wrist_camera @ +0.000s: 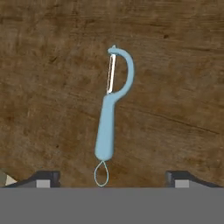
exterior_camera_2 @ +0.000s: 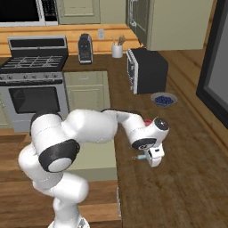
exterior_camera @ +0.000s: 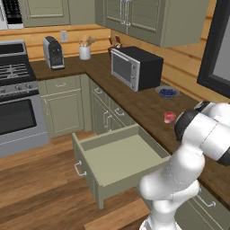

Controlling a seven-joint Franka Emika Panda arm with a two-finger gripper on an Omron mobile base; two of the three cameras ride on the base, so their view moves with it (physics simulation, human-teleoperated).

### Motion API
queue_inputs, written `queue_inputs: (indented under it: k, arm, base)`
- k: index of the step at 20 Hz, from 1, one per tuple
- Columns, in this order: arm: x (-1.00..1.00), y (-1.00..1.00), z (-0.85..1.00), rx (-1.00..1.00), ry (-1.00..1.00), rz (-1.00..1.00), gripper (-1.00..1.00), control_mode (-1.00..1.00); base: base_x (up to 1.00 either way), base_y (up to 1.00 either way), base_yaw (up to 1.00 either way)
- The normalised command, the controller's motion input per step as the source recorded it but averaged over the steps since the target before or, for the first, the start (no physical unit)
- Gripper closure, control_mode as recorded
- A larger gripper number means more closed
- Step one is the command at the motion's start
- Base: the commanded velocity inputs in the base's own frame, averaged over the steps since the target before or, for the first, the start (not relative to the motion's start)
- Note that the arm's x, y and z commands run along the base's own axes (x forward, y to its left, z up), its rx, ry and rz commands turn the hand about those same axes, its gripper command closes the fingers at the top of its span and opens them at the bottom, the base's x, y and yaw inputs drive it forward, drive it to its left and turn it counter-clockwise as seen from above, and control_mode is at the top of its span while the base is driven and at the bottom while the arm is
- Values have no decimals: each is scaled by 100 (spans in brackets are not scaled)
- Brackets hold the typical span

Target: Pick the peeler from the drawer and place it on the counter.

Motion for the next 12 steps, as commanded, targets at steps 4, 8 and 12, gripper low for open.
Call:
queue_inputs:
  k: [4, 8, 12]
  arm:
    - [-59, 84, 90, -8, -7, 9, -100, -100]
    - [-22, 100, 70, -12, 7, 20, -100, -100]
    - [0, 100, 65, -16, 13, 20, -100, -100]
  base:
    - [0, 0, 0]
    - [0, 0, 0]
    - [0, 0, 0]
